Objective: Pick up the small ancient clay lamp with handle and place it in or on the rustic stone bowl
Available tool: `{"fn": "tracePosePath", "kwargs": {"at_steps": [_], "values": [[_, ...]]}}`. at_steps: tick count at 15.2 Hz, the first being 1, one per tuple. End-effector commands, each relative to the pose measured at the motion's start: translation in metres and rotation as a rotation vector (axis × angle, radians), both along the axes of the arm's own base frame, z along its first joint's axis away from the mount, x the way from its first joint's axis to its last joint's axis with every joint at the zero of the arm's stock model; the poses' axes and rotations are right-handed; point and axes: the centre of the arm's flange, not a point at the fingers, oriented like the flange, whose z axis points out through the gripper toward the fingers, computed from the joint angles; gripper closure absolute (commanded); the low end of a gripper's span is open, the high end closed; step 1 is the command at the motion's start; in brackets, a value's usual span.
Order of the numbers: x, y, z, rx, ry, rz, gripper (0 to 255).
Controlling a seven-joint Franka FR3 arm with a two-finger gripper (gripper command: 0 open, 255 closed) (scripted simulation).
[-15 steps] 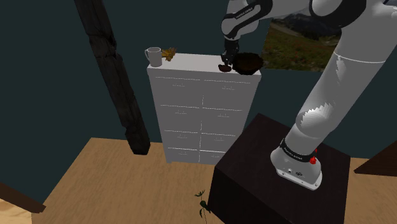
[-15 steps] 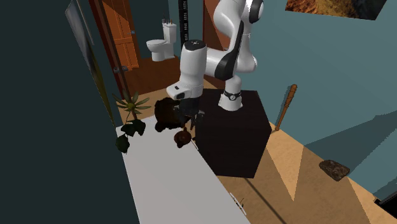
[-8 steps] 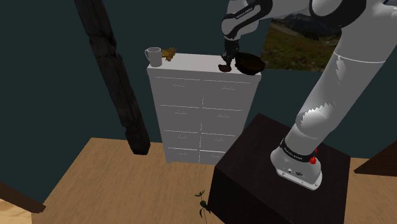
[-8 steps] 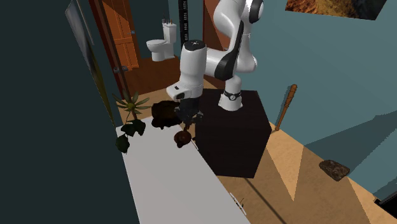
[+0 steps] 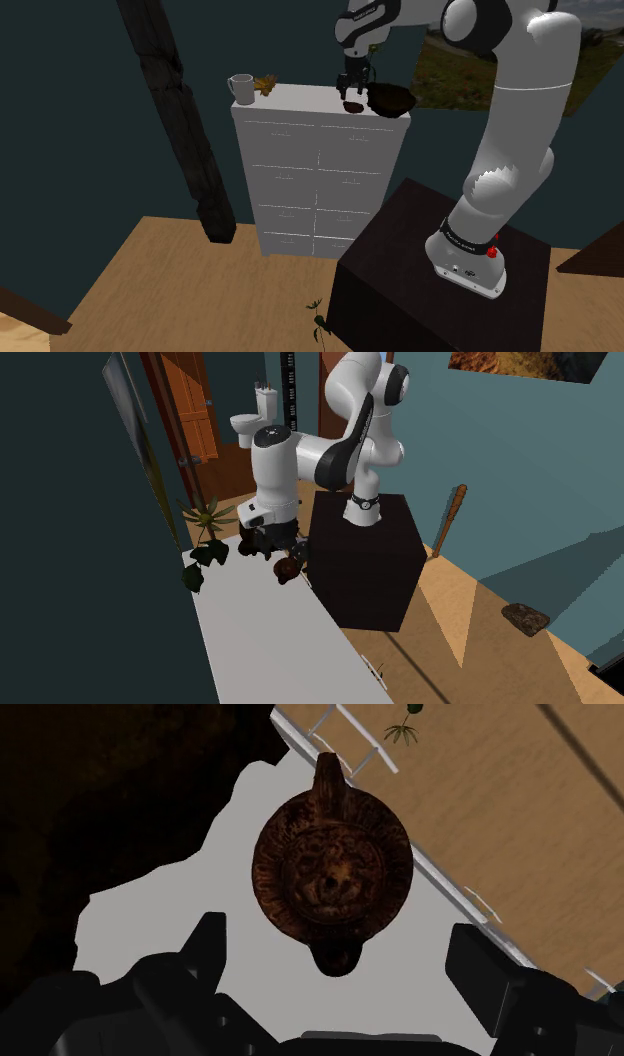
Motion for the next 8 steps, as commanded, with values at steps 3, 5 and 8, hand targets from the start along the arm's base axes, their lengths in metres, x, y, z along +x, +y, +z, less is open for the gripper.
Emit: {"fn": "tracePosePath", "kwargs": {"at_steps": [3, 5, 8], "values": [[0.005, -0.004, -0.019, 0.011, 0.006, -0.010, 0], [0.005, -0.004, -0.030, 0.011, 0.006, -0.010, 0], [0.004, -0.004, -0.038, 0.011, 0.006, -0.010, 0]]}}
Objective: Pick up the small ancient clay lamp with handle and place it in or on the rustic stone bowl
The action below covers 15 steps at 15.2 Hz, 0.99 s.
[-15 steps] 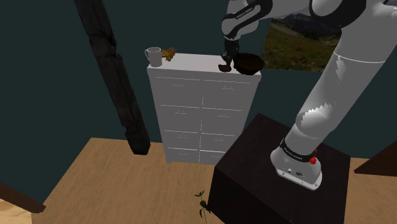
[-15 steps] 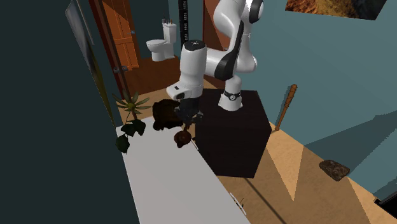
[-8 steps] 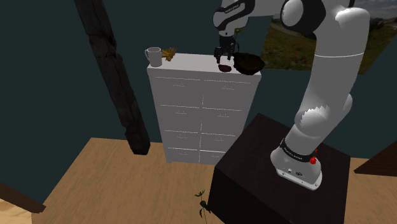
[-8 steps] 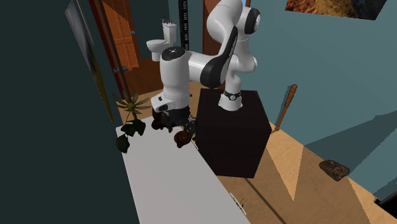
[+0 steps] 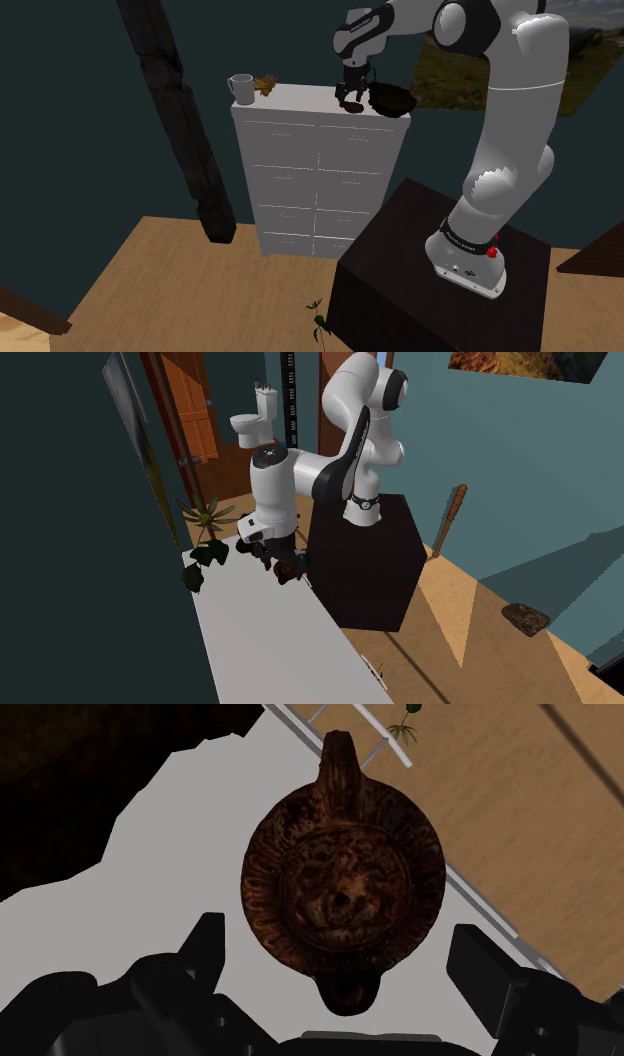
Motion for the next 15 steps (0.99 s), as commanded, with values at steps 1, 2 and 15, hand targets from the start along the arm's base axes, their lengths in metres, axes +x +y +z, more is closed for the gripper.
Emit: {"fn": "tracePosePath", "kwargs": {"at_steps": [1, 2, 15], "values": [[-0.0001, 0.0002, -0.0023, 0.000, -0.001, 0.000, 0], [-0.0001, 0.0002, -0.0023, 0.000, -0.001, 0.000, 0], [-0.0002, 0.0000, -0.0019, 0.000, 0.000, 0.000, 255]]}}
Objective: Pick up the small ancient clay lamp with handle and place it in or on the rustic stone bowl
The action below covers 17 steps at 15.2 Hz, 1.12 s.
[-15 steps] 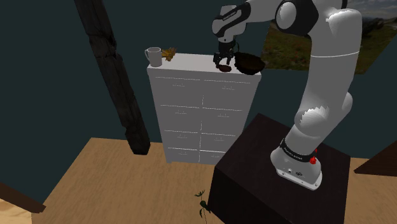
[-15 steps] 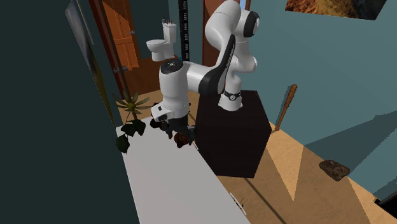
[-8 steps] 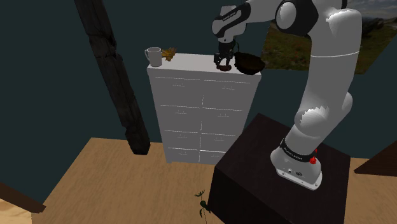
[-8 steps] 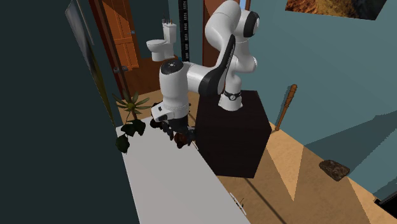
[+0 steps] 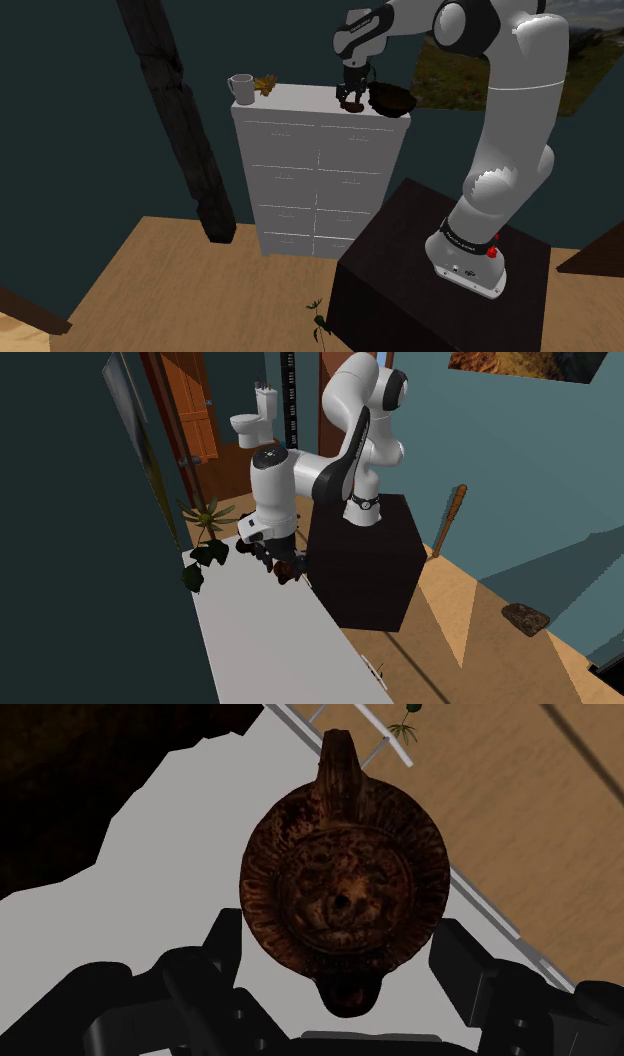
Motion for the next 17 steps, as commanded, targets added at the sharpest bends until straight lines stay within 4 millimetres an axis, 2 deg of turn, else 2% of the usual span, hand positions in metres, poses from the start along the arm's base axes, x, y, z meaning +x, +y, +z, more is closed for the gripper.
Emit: {"fn": "tracePosePath", "kwargs": {"at_steps": [1, 17], "values": [[0.000, 0.000, -0.001, 0.000, 0.001, 0.000, 255], [0.000, 0.000, 0.084, 0.000, 0.001, 0.000, 255]]}}
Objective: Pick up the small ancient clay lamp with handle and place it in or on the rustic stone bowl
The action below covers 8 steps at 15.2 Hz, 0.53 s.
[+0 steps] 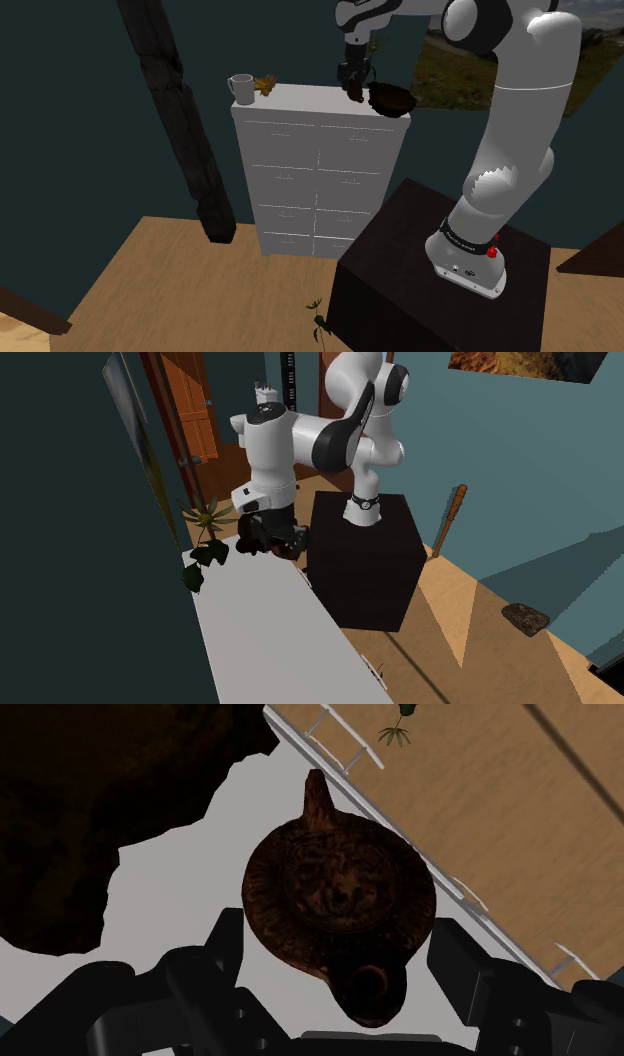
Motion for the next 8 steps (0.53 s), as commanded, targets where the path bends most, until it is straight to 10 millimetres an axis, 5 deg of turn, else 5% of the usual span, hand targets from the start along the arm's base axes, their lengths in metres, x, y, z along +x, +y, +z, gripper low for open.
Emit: {"fn": "tracePosePath", "kwargs": {"at_steps": [1, 8], "values": [[-0.001, -0.001, 0.011, 0.000, 0.000, 0.000, 255], [-0.001, -0.001, 0.048, 0.000, 0.000, 0.000, 255]]}}
